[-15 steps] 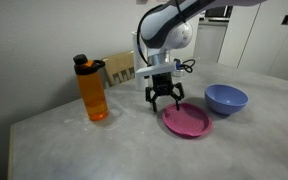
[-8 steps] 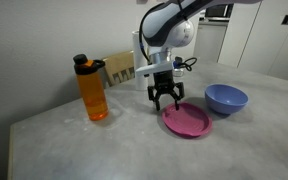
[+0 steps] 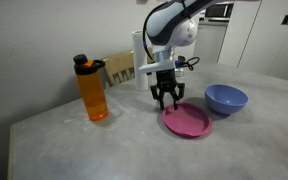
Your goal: Put the pink lid on the bowl
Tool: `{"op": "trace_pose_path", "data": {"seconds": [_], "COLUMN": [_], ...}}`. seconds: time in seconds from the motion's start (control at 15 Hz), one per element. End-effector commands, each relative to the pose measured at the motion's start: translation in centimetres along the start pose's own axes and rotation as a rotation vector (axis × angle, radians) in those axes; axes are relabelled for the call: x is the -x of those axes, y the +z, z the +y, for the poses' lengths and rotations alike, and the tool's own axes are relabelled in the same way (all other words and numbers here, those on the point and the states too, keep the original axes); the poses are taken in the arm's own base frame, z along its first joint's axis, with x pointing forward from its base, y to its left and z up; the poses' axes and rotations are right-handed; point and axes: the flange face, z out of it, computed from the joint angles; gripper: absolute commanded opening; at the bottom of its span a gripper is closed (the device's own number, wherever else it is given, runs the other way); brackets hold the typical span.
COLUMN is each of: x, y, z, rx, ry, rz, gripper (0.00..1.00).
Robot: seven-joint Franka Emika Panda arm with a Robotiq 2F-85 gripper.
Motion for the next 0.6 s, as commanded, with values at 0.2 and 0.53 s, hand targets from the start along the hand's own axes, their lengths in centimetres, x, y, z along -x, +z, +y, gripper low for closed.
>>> {"op": "trace_pose_path", "data": {"seconds": [0.2, 0.53], "x": [-1.26, -1.22], "y": [1.80, 1.77], "z": [0.01, -0.23], "rx": [-0.038, -0.073], "ry": [0.022, 0.021], "rz": [0.018, 0.040], "gripper": [0.07, 0.03]}}
